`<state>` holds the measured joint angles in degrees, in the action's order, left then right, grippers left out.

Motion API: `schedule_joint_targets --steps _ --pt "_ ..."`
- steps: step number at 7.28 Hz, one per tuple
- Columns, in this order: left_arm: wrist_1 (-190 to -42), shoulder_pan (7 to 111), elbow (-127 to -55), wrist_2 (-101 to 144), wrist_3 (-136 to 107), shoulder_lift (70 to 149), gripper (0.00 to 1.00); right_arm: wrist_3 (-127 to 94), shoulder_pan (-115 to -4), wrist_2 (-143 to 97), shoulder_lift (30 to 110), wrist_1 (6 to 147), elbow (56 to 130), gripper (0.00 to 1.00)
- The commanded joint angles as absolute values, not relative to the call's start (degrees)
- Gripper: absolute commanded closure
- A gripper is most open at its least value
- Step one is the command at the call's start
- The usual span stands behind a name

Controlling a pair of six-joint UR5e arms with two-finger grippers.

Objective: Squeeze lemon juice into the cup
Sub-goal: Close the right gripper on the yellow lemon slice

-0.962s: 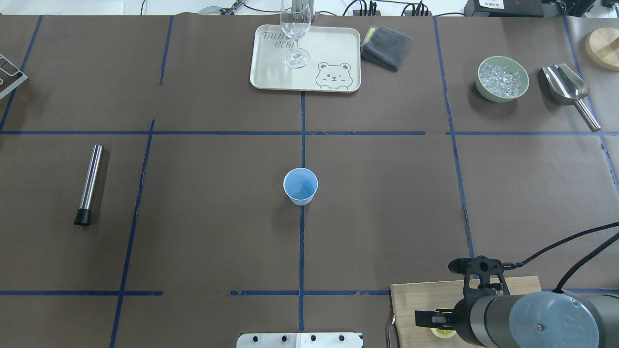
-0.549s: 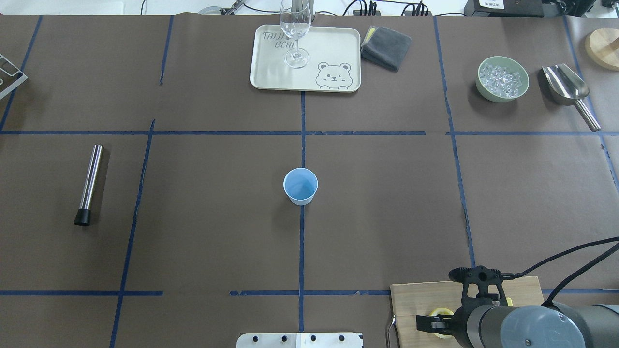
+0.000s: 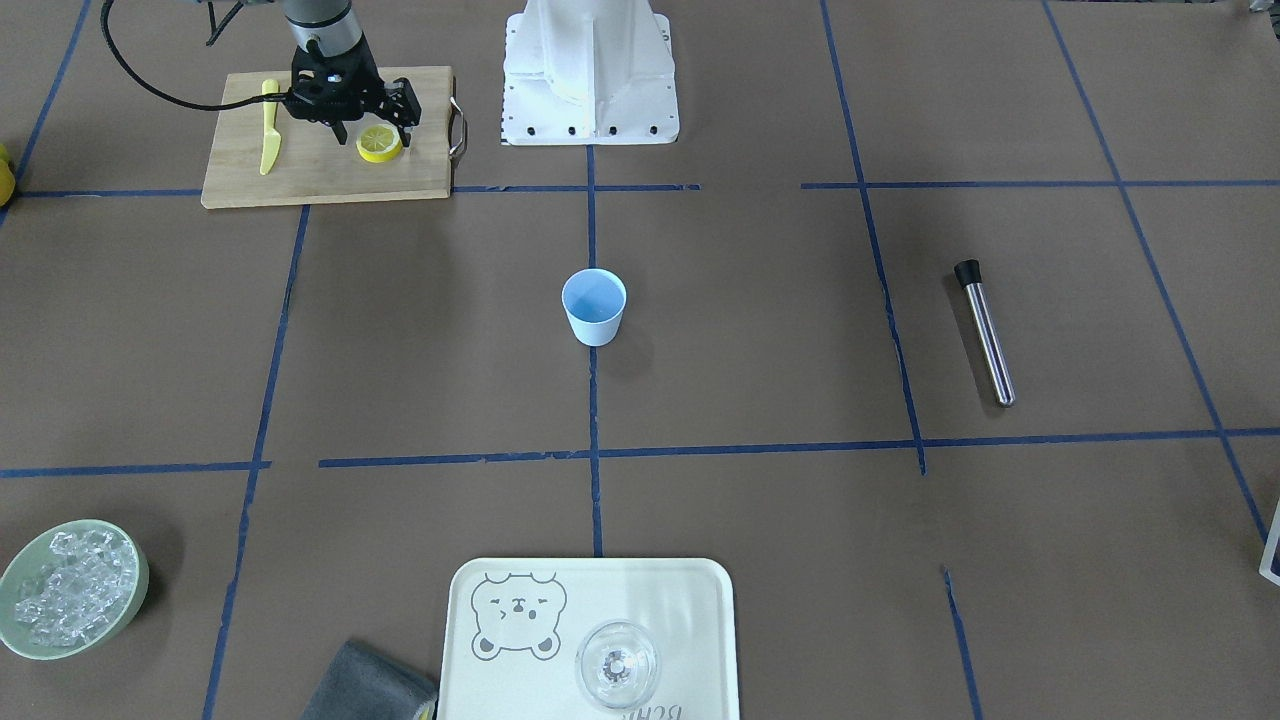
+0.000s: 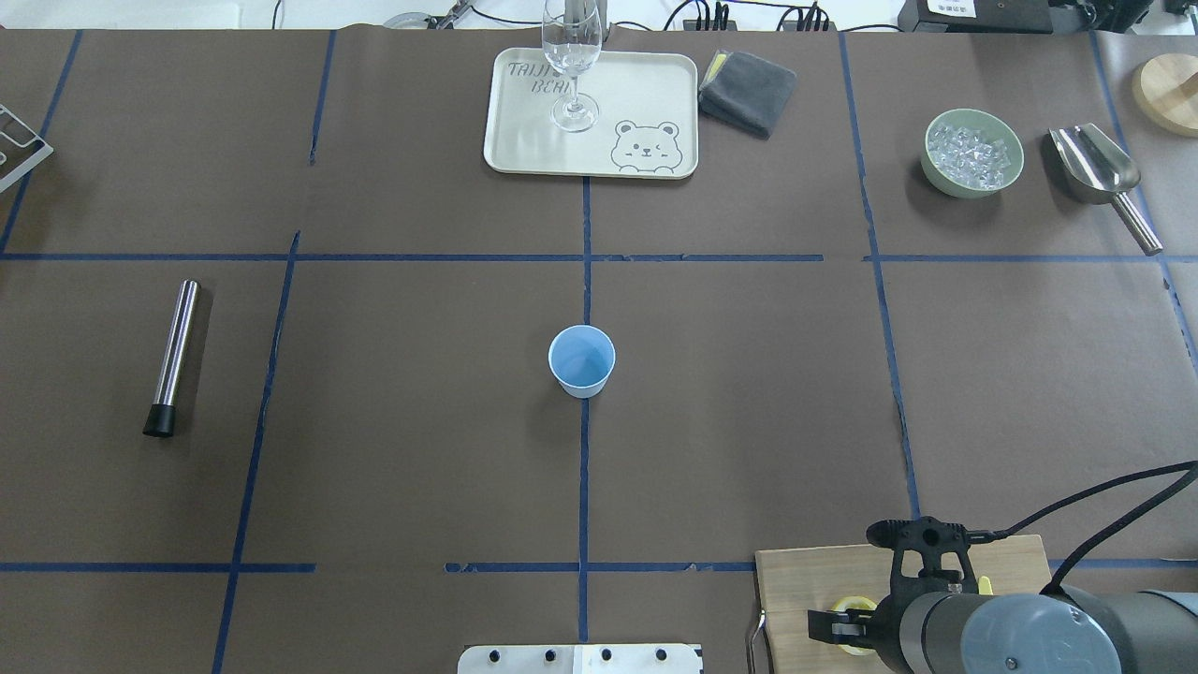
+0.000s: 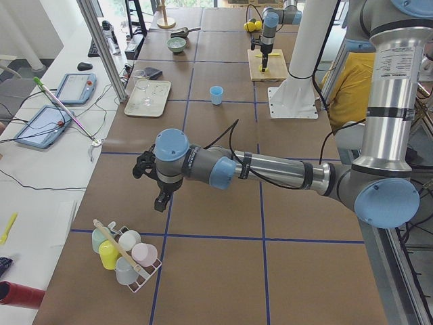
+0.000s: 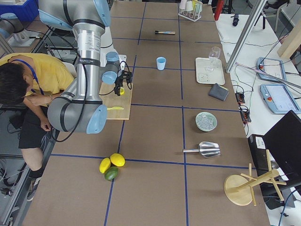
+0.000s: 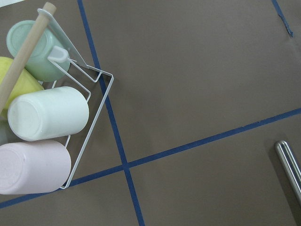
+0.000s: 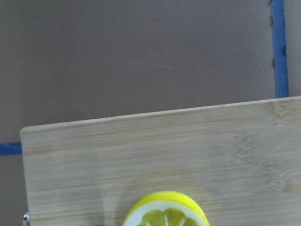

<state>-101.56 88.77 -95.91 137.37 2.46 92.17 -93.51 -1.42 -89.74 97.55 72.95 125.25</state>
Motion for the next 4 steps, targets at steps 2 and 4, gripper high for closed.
schedule_joint_targets --steps 2,4 --pt "-101.5 88.8 -96.4 137.4 2.5 91.9 0.0 -93.6 -1.5 -89.7 97.6 72.9 125.4 0.43" --pt "-101.6 88.9 -96.9 137.4 2.5 91.2 0.0 -93.6 -1.6 -89.8 97.6 72.9 125.7 0.45"
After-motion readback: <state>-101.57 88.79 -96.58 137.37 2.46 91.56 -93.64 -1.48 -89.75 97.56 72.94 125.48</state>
